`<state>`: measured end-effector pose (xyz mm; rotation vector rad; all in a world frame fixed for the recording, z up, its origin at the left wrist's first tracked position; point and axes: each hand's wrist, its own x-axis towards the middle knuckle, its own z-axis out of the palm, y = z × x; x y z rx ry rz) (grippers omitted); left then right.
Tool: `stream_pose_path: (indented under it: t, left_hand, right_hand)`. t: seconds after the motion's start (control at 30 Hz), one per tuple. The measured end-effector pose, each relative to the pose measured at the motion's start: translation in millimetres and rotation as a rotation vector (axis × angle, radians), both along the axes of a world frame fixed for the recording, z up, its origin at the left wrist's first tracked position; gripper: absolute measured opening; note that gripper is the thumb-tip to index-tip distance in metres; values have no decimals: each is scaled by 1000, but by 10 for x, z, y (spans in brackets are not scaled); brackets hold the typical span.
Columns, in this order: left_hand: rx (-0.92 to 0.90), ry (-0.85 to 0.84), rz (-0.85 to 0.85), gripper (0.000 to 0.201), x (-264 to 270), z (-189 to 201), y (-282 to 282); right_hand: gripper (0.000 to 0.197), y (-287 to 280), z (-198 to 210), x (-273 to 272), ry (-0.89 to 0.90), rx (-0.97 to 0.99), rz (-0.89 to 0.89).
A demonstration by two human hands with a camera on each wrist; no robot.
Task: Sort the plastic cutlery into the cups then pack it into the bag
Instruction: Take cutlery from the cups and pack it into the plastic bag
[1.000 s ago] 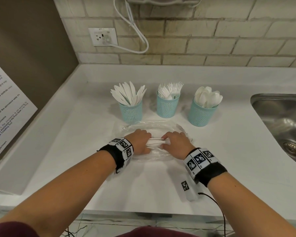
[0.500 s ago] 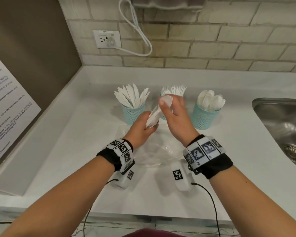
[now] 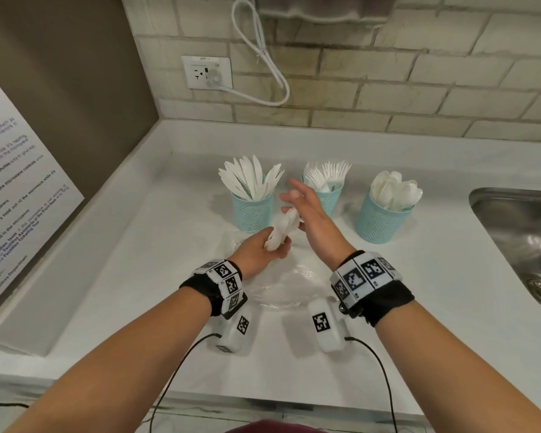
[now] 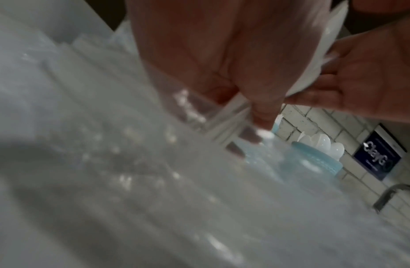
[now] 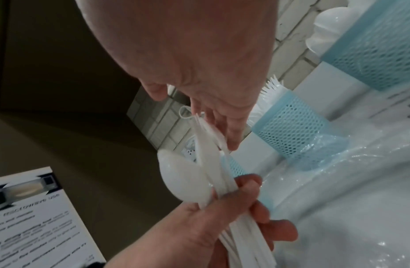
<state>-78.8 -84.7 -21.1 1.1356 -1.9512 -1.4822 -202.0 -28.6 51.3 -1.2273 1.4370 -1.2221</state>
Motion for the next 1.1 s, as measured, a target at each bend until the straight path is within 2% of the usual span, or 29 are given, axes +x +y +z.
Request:
stream_pose_path:
  t: [0.07,0.13,0.33,0.43,0.5,0.6,0.67,0.8,0.9,1.0,1.1]
  left_hand:
    - [-16,47,11,8,-12,51,-23]
    - [-85,67,25,13,-29,93,-59]
    - [-31,221,104,17,-81,291,-100]
    - [-3,265,102,16,-110,365,-123]
    - [27,274,83,13,-115,399,-125]
    - [1,267,63,1,-106,439,-119]
    - [-47,243,60,8,-108,461,-114]
    - [-76,255,93,18,-122,507,-117]
    - [-93,275,130,29,-116,515,-144]
    - [-112,316,137,31,-106,521,-174]
    - [-162,271,129,38,-102,534,-199]
  right_hand:
    - [35,-7,19,-38,-27,-8,-38]
    - [30,-14,69,-59,-23,-21,-80]
    - [36,-79,142,-48,-14,-111,-210]
    - [40,-110,146,-25,-41,-94,-182]
    - [39,-143,140,-22,-30,-119,-192]
    - [29,-191,159,-1,1,-207,-327]
    - [31,-225,182,10,-6,-211,-367]
    - [14,-297,230,-14,15,-188,-369]
    - [11,-341,257,-36,-38,-193,-361]
    - [8,-372,288,-38,-103,-195,-326]
    - [7,-404,312,-47,-112,-168,-294]
